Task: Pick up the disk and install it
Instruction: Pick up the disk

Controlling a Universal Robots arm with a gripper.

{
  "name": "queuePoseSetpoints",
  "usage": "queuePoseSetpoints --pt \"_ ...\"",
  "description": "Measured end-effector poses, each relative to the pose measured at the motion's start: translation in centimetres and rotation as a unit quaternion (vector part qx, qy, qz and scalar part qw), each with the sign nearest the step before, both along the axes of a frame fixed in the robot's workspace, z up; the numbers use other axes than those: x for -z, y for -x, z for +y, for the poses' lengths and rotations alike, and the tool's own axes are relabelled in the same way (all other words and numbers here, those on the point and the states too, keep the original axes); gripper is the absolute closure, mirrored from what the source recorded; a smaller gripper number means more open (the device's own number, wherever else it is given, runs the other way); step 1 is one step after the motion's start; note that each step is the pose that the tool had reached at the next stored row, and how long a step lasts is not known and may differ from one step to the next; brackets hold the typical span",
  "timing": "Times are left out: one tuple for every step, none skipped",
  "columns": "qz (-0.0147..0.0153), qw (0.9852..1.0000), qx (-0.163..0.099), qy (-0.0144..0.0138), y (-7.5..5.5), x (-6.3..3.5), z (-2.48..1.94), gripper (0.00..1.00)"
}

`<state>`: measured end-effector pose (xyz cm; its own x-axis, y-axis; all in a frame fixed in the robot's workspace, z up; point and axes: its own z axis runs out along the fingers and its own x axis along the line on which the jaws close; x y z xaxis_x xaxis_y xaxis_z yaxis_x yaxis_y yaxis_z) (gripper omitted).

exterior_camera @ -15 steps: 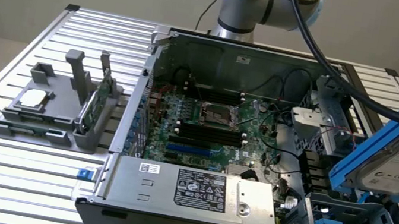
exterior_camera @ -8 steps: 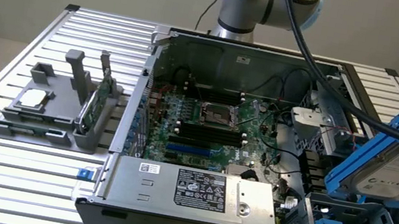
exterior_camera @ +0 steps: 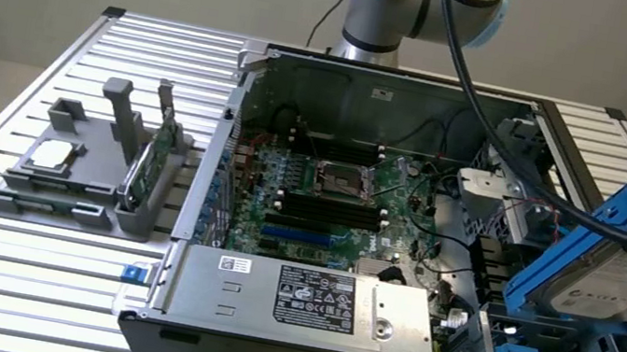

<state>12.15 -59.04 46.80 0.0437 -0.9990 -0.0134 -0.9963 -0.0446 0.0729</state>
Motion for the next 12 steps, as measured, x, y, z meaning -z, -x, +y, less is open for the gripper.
queuePoseSetpoints --pt "0.0 1.0 0.0 -0.0001 0.0 0.2 -0.01 0.67" --pt "0.0 1.0 0.0 0.0 0.0 0.37 -0.01 0.67" --pt "0.0 1.0 0.0 0.0 -0.1 0.55 -0.02 0.67" --pt "0.0 1.0 0.0 -0.0001 -0.1 0.74 -0.03 0.67" --pt "0.0 1.0 0.0 0.0 -0.1 0.91 -0.04 0.67" --pt "0.0 1.0 0.0 0.0 -0.1 1.1 -0.05 0.67" --pt "-0.0001 1.0 0.0 0.0 -0.1 1.27 -0.05 0.67" --pt "-0.0001 1.0 0.0 0.0 -0.1 1.31 -0.05 0.67" --pt "-0.0001 1.0 0.0 0.0001 -0.1 1.31 -0.05 0.67" --pt "-0.0001 1.0 0.0 0.0001 -0.1 1.31 -0.05 0.67" --pt "-0.0001 1.0 0.0 0.0001 -0.1 1.31 -0.05 0.67" --pt "-0.0001 1.0 0.0 0.0 -0.1 1.31 -0.05 0.67"
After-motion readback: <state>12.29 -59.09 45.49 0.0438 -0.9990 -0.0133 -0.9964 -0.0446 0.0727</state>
